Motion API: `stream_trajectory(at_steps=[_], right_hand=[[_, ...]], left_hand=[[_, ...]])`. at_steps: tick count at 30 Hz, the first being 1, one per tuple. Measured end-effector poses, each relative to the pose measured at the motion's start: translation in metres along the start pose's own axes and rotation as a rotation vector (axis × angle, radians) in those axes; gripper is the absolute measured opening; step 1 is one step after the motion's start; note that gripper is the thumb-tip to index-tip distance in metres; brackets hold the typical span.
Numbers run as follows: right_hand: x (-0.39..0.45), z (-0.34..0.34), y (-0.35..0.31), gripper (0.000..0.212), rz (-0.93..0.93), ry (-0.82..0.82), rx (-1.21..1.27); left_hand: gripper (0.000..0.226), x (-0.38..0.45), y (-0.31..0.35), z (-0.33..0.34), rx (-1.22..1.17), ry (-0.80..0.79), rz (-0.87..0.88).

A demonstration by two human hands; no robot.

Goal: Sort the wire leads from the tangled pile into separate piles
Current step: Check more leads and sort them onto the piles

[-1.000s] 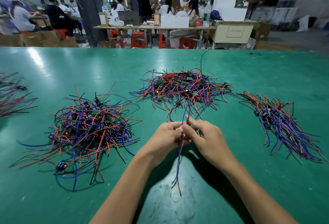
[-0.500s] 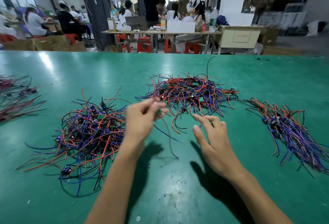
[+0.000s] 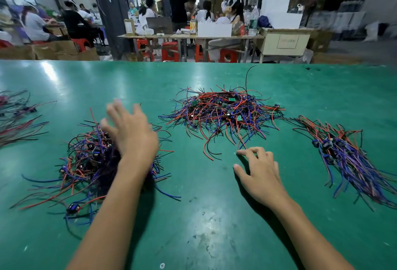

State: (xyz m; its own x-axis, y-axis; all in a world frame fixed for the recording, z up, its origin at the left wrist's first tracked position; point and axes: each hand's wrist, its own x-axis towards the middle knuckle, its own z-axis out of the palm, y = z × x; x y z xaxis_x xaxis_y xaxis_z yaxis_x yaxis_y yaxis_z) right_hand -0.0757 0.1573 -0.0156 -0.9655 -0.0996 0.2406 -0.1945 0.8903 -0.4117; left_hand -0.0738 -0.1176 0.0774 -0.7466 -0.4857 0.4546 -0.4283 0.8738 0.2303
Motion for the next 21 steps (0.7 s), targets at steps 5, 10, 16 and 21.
stream_trajectory(at_steps=[5, 10, 16, 21], right_hand=[[-0.002, -0.002, 0.0, 0.036, -0.009, 0.005, 0.031], [-0.003, -0.005, 0.002, 0.031, -0.019, 0.006, 0.091], [-0.002, -0.005, 0.0, 0.024, -0.024, 0.012, 0.137], [0.002, -0.005, -0.009, 0.026, 0.014, 0.004, 0.368]], left_hand=[[0.036, -0.029, 0.073, 0.027, -0.096, -0.261, 0.281], [0.041, -0.05, 0.094, 0.063, -0.13, -0.41, 0.173], [0.03, -0.048, 0.09, 0.053, -0.225, -0.576, 0.137], [0.043, -0.067, 0.08, 0.039, -0.681, -0.853, 0.043]])
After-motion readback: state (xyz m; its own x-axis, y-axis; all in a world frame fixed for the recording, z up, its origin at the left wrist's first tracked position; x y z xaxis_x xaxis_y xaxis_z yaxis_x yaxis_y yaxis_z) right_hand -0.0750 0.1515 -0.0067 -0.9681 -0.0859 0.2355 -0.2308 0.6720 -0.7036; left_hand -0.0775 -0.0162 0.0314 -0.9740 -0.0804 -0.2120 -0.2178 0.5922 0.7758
